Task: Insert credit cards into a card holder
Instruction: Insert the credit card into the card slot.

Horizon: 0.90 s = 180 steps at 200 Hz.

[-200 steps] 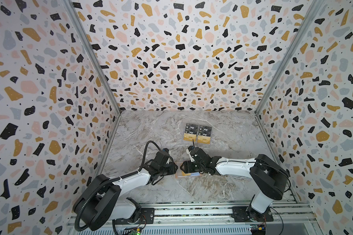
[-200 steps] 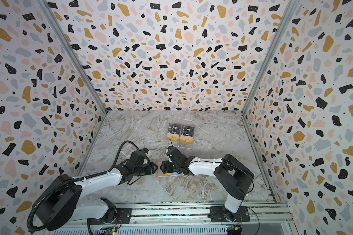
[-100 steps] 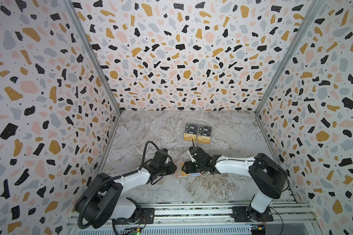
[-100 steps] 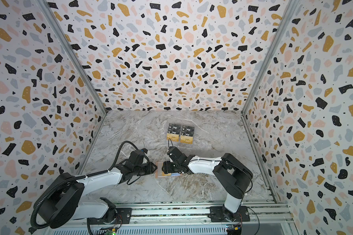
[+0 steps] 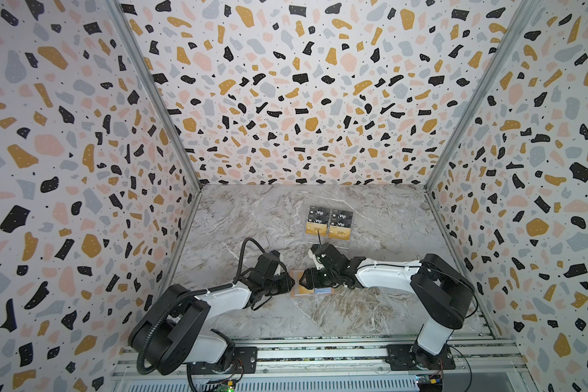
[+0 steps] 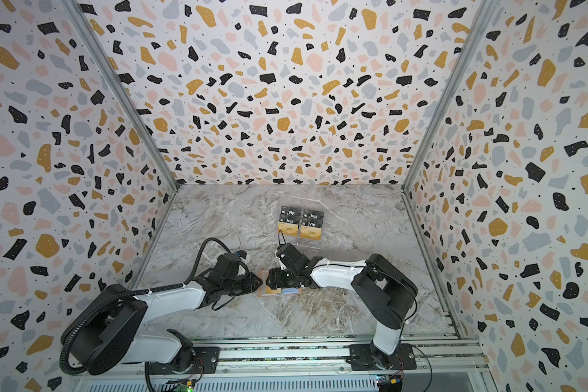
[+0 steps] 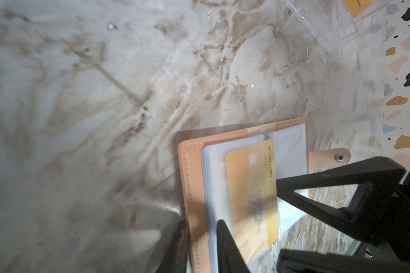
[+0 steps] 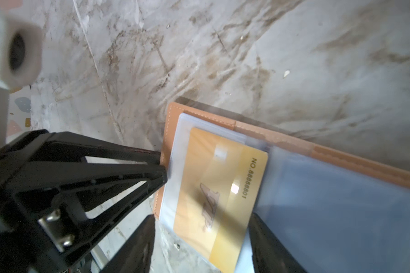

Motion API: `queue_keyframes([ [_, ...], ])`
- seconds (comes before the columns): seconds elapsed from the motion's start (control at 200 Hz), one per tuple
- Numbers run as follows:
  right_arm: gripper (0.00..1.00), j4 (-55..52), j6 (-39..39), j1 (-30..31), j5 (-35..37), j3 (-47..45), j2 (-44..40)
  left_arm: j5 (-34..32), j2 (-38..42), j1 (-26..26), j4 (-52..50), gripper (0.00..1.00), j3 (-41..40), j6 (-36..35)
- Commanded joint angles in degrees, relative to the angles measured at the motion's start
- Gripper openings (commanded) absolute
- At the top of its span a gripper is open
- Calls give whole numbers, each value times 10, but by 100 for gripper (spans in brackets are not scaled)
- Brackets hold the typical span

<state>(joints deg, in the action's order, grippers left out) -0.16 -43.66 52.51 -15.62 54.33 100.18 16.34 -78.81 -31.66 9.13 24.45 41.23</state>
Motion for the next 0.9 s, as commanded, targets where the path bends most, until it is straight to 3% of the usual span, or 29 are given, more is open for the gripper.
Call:
queue_keyframes([
  [0.0, 63, 2, -12, 9, -14, 24, 1, 9, 1, 2, 13, 24, -11, 4],
  [0.375, 63, 135, -104, 16, -68, -28, 7, 12, 9, 2, 24, 23, -22, 10],
  [0.641, 63, 69, -62, 0, -22, -23, -34, 3, 11, 3, 13, 24, -17, 5],
  [0.896, 66, 7, -19, -1, -4, 3, -1, -2, 9, 3, 11, 24, -14, 4],
])
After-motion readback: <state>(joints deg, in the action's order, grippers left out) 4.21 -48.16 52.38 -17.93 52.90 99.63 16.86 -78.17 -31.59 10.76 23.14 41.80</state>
